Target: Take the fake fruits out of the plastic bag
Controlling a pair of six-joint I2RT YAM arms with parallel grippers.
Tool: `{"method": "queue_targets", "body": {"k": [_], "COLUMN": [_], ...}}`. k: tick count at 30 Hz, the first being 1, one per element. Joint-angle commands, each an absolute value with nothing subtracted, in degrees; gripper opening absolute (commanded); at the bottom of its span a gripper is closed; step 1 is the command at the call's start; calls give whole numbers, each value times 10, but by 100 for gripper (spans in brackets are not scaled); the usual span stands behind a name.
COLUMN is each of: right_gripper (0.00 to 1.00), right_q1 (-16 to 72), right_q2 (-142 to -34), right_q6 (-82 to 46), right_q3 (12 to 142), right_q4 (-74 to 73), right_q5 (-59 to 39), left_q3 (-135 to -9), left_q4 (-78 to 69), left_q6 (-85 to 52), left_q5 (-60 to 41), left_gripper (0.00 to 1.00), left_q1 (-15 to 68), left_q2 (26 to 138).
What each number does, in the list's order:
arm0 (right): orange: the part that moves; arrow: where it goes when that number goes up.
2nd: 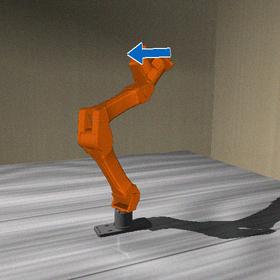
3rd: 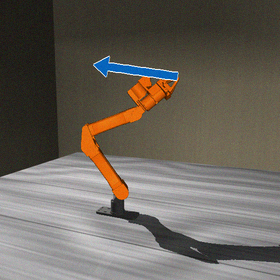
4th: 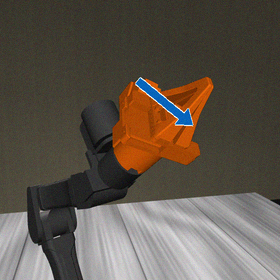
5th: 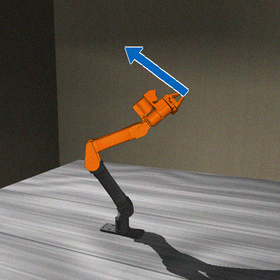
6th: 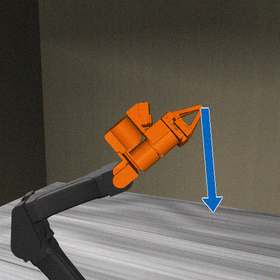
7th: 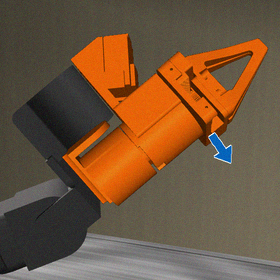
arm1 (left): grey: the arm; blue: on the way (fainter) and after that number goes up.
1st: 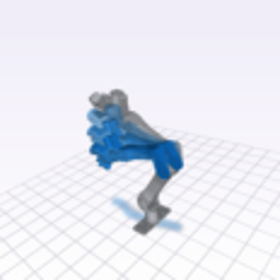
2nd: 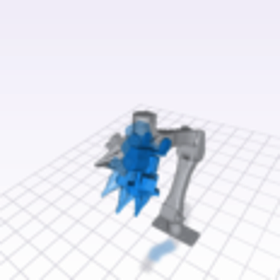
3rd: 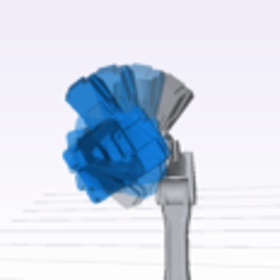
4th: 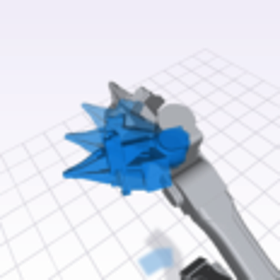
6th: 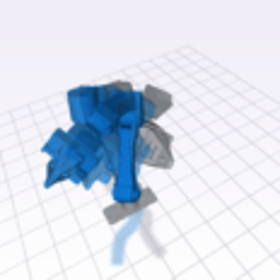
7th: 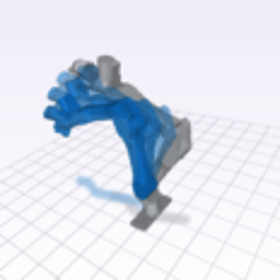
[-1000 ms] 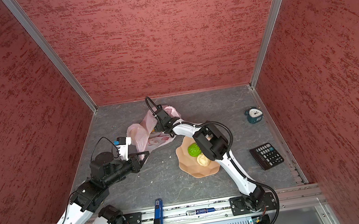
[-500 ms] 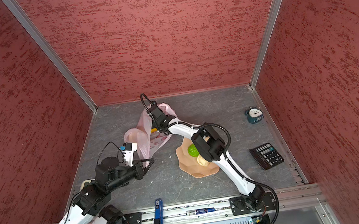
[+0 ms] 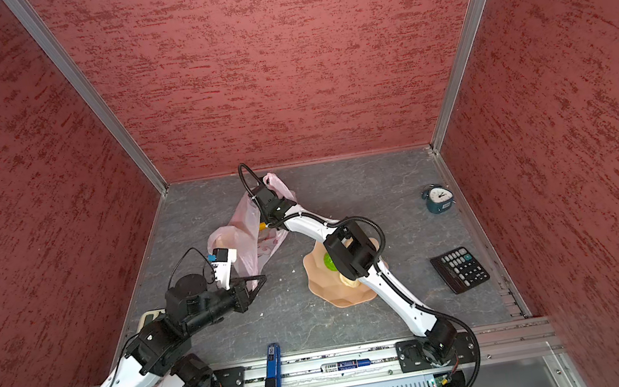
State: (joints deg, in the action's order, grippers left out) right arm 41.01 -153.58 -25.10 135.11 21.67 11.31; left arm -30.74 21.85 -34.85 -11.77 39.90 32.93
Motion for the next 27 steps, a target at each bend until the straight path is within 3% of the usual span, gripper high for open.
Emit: {"method": "queue_targets", "body": {"k": [1,8,17,20,24,27], "right_gripper": [89,80,45,37,32,35], "right_q1": [397,389,388,388,389,389], "right_q2": [-1548,-1556,-1532,-1497,-1446,-1433], "right_q6": [-269,-284,-273,-268,-263,-261], "right_q3": [1369,1371,1354,1306,1231,1213], "right_q4": [223,222,214,191,155,150], "right_q5": [112,96,65,57,62,68], "left_q3": [-304,-303,-304,-304,-302,-302], "left_q4": [192,193,196,193,192,192], "left_q6": [-350,-357,-360,-361,-361,-363], "left_q5": [-128,-130,-108,-105,-103,-109], "left_gripper": [7,7,7,7,7,7], "left_q1": [406,406,403,402,401,400], "left_q2": [324,324,305,303,299,294]}}
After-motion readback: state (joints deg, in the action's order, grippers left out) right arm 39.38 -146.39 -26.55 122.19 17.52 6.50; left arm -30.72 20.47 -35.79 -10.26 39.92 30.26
